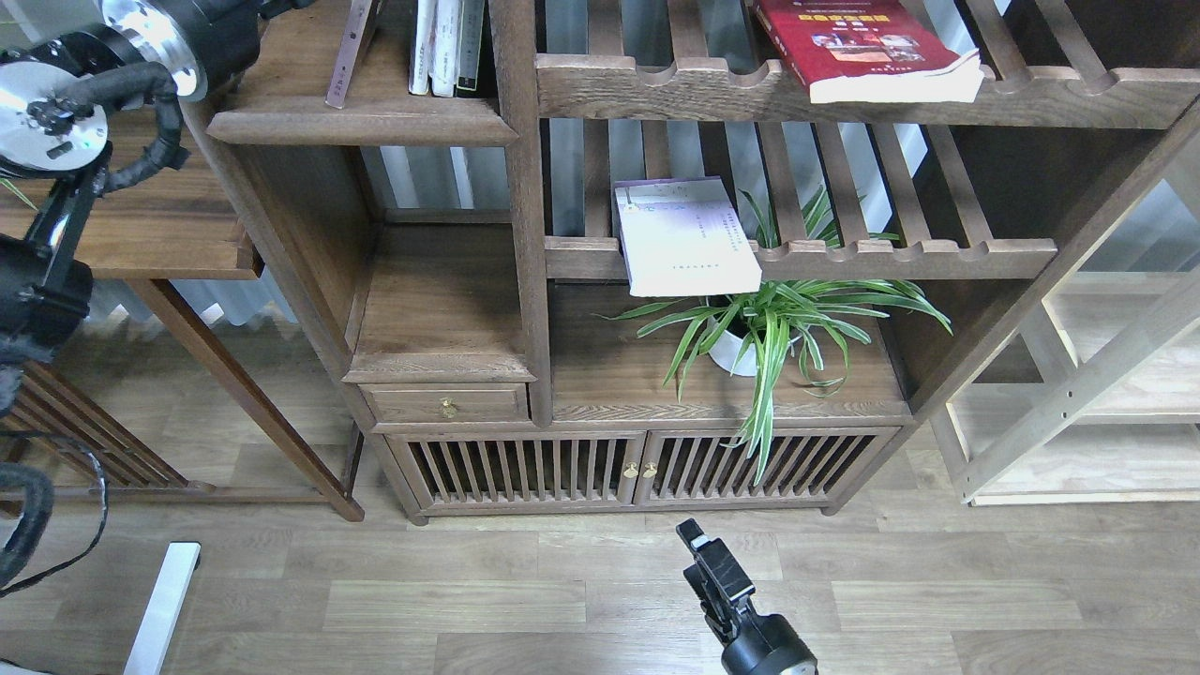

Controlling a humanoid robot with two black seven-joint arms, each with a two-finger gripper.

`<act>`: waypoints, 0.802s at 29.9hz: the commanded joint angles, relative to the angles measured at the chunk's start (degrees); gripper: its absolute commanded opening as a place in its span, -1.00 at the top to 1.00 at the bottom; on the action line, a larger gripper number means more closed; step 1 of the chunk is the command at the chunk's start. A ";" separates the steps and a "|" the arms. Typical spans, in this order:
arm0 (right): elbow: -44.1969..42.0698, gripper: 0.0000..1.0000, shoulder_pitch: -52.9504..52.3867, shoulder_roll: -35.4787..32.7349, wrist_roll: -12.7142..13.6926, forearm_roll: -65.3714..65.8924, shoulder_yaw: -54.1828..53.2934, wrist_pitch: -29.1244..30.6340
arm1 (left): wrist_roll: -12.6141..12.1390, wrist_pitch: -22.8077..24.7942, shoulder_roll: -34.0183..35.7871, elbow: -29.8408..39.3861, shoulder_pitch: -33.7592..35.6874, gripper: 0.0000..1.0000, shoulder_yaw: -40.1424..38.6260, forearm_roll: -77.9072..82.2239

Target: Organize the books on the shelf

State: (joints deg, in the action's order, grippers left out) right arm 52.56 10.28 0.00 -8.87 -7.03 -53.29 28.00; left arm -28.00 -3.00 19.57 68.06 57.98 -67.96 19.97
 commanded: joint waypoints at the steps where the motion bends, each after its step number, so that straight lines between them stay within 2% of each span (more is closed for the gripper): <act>1: 0.00 -0.99 0.01 0.00 0.00 0.00 0.03 0.00 | 0.00 -0.25 -0.67 -1.61 0.29 -0.99 0.11 0.07; 10: 0.00 -0.99 -0.08 0.00 0.00 0.00 0.03 0.00 | 0.00 -0.34 -1.02 -6.80 2.31 -0.99 1.16 0.25; 24: 0.00 -0.99 -0.08 0.00 0.00 -1.14 -0.76 0.00 | 0.00 -0.34 -8.23 -24.38 12.50 -0.99 3.97 0.42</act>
State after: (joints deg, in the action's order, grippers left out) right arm 52.56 10.23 0.00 -8.87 -7.79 -53.85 28.00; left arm -28.00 -3.36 12.47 46.45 69.31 -64.52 20.39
